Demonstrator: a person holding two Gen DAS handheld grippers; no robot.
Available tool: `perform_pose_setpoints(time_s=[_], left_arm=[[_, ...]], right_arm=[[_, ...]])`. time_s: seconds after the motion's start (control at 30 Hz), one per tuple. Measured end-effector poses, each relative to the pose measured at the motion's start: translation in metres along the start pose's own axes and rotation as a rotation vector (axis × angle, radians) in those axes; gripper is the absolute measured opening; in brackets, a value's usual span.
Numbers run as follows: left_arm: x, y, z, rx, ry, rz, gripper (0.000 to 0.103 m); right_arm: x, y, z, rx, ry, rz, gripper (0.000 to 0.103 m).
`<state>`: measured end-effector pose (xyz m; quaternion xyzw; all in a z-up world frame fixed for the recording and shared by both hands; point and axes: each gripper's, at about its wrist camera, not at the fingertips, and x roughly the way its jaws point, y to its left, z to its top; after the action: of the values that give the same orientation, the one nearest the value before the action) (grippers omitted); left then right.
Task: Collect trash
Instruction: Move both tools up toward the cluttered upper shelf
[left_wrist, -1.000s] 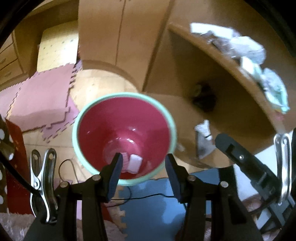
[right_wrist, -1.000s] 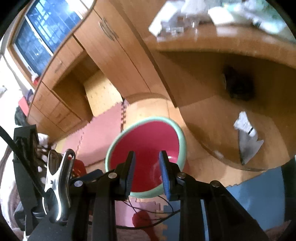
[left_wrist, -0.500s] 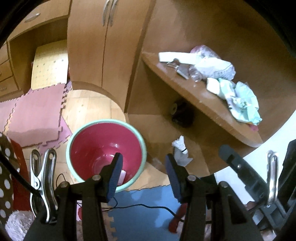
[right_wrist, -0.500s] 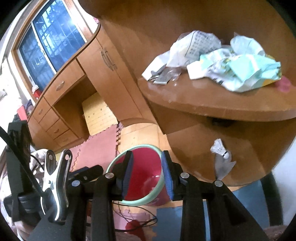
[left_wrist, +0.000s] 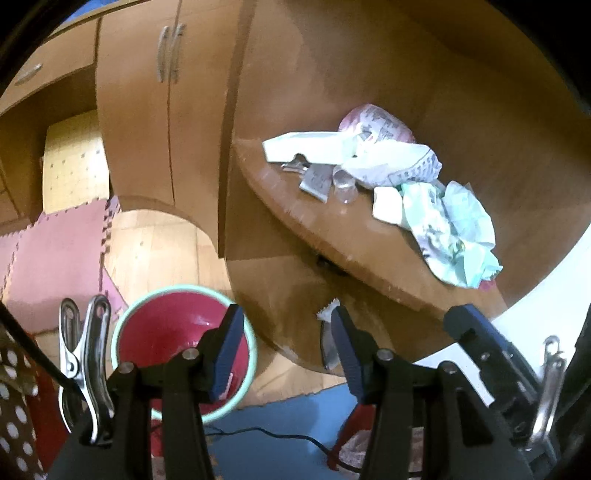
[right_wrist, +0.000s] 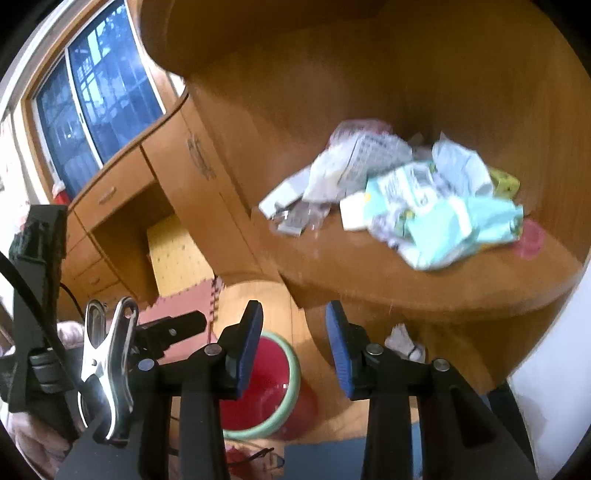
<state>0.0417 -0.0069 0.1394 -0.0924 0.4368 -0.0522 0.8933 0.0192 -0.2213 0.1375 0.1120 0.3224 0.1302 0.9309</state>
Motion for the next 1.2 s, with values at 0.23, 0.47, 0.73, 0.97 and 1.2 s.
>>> perform_pose_setpoints(time_s=[0.23,0.47,0.73,0.97,1.2], left_arm=[[0.024,0.001,0.043,0.015,0.003,0.0,0.051],[0.047,0.0,0.074,0.016,-0.004,-0.001,0.051],[0.077,-0.03,0.097,0.122,0.029,-0.011,0.051],[0.087,-0.041,0.122,0.086,0.005,-0.077,0.051],[0.092,-0.056,0.126,0.129,-0.007,-0.067,0.054]], right_arm=[[0.021,-0.001,0.033,-0.015,-0.048,-0.086,0.038],[0.044,-0.003,0.067,-0.018,-0.084,-0.1,0.038],[0.062,-0.024,0.095,0.043,-0.133,-0.158,0.038],[0.077,-0.056,0.097,0.17,-0.134,-0.13,0.038],[0.059,-0.066,0.097,0.153,-0.138,-0.088,0.038]])
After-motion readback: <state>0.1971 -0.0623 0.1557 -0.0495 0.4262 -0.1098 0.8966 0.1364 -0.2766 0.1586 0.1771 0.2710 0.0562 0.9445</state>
